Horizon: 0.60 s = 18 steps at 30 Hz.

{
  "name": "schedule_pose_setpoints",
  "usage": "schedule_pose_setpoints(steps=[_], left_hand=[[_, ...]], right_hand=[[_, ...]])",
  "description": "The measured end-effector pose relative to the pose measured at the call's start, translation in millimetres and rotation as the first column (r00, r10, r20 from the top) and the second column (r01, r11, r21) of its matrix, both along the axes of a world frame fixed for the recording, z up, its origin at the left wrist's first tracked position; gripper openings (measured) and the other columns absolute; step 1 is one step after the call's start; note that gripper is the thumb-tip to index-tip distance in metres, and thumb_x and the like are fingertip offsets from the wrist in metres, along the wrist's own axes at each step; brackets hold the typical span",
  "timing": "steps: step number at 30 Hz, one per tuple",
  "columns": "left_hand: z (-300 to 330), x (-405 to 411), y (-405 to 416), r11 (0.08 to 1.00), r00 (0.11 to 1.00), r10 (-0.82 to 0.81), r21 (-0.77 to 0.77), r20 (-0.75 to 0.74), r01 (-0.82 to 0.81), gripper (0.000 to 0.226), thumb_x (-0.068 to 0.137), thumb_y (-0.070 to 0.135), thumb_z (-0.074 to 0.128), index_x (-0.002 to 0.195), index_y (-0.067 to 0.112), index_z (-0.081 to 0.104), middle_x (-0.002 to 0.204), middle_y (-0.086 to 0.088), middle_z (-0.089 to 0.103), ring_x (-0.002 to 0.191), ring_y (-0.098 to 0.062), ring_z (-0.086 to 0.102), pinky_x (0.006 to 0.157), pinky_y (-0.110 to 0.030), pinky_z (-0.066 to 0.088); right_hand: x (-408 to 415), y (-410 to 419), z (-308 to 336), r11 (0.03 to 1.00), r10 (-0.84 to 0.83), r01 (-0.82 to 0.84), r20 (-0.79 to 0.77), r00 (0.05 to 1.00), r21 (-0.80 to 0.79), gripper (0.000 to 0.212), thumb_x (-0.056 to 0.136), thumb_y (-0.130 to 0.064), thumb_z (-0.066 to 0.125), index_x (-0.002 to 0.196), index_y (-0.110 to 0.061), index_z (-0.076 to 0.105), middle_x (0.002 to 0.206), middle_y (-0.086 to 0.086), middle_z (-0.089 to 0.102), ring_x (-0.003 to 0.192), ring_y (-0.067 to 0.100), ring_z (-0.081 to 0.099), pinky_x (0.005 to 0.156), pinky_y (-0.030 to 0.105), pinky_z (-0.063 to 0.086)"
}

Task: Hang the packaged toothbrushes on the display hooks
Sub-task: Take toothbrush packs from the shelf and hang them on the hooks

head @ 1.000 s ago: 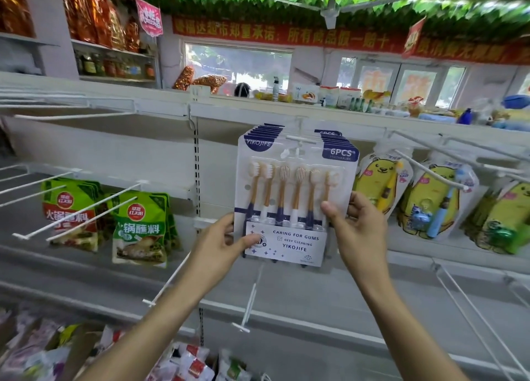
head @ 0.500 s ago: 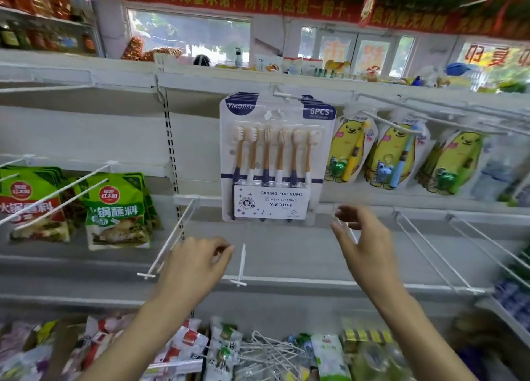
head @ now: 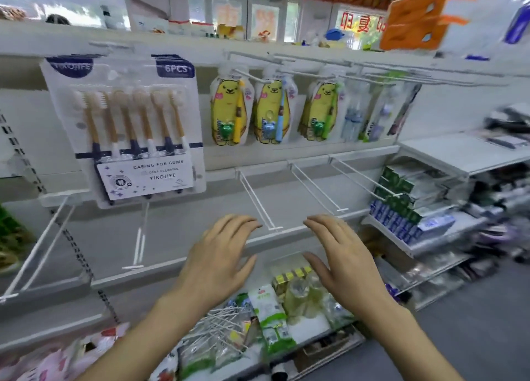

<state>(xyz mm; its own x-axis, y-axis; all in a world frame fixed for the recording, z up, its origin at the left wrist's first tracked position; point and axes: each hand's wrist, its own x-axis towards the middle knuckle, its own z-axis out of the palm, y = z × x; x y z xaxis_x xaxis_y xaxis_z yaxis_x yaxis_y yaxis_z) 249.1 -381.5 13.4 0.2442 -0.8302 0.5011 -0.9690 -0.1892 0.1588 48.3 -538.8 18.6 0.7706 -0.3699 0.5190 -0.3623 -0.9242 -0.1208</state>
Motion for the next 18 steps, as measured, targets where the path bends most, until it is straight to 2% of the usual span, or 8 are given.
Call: schedule_pose_setpoints(steps=[3, 7, 11, 15, 18], left_hand=[[-1, -30, -34, 0.997, 0.997, -0.074, 0.029, 0.023, 0.073, 0.055, 0.088, 0.045, 0.061, 0.139, 0.028, 0.047, 0.138, 0.01, 0.05, 0.131, -0.011, 0.044, 0.103, -0.032, 0.047], [1, -77, -82, 0.986, 0.985, -0.165, 0.036, 0.049, 0.164, 0.057, 0.084, 0.046, 0.065, 0.135, 0.025, 0.05, 0.136, 0.008, 0.052, 0.128, -0.013, 0.047, 0.102, -0.031, 0.047], [1, -131, -140, 0.97, 0.969, -0.243, 0.03, 0.039, 0.242, 0.054, 0.085, 0.049, 0.059, 0.134, 0.027, 0.048, 0.136, 0.008, 0.05, 0.128, -0.013, 0.046, 0.102, -0.032, 0.047], [1, -189, -199, 0.959, 0.959, -0.282, 0.031, 0.022, 0.282, 0.056, 0.086, 0.05, 0.056, 0.136, 0.027, 0.046, 0.137, 0.008, 0.048, 0.129, -0.013, 0.044, 0.106, -0.034, 0.044], [4, -230, -241, 0.958, 0.958, -0.285, 0.012, 0.003, 0.285, 0.058, 0.085, 0.051, 0.057, 0.136, 0.026, 0.047, 0.135, 0.007, 0.05, 0.127, -0.015, 0.047, 0.104, -0.035, 0.045]], right_hand=[[-37, -16, -5, 0.998, -0.056, 0.056, -0.019, 0.998, -0.003, 0.052, 0.093, -0.031, 0.066, 0.139, -0.012, 0.052, 0.14, 0.002, 0.052, 0.133, 0.023, 0.047, 0.111, 0.039, 0.04], [-90, -43, -11, 0.99, -0.144, 0.144, -0.024, 0.989, 0.007, 0.054, 0.091, -0.033, 0.068, 0.138, -0.011, 0.052, 0.14, 0.002, 0.053, 0.134, 0.023, 0.046, 0.111, 0.04, 0.041], [-148, -84, -15, 0.982, -0.189, 0.189, -0.033, 0.981, 0.015, 0.056, 0.093, -0.038, 0.066, 0.14, -0.013, 0.05, 0.142, 0.001, 0.05, 0.137, 0.022, 0.044, 0.113, 0.039, 0.039], [-211, -131, -11, 0.972, -0.234, 0.236, -0.049, 0.971, 0.022, 0.057, 0.094, -0.043, 0.056, 0.142, -0.013, 0.048, 0.142, -0.001, 0.049, 0.136, 0.018, 0.042, 0.115, 0.032, 0.032], [-254, -168, -5, 0.968, -0.249, 0.25, -0.049, 0.967, 0.029, 0.056, 0.092, -0.039, 0.055, 0.14, -0.012, 0.049, 0.139, -0.001, 0.051, 0.133, 0.021, 0.045, 0.115, 0.028, 0.03]])
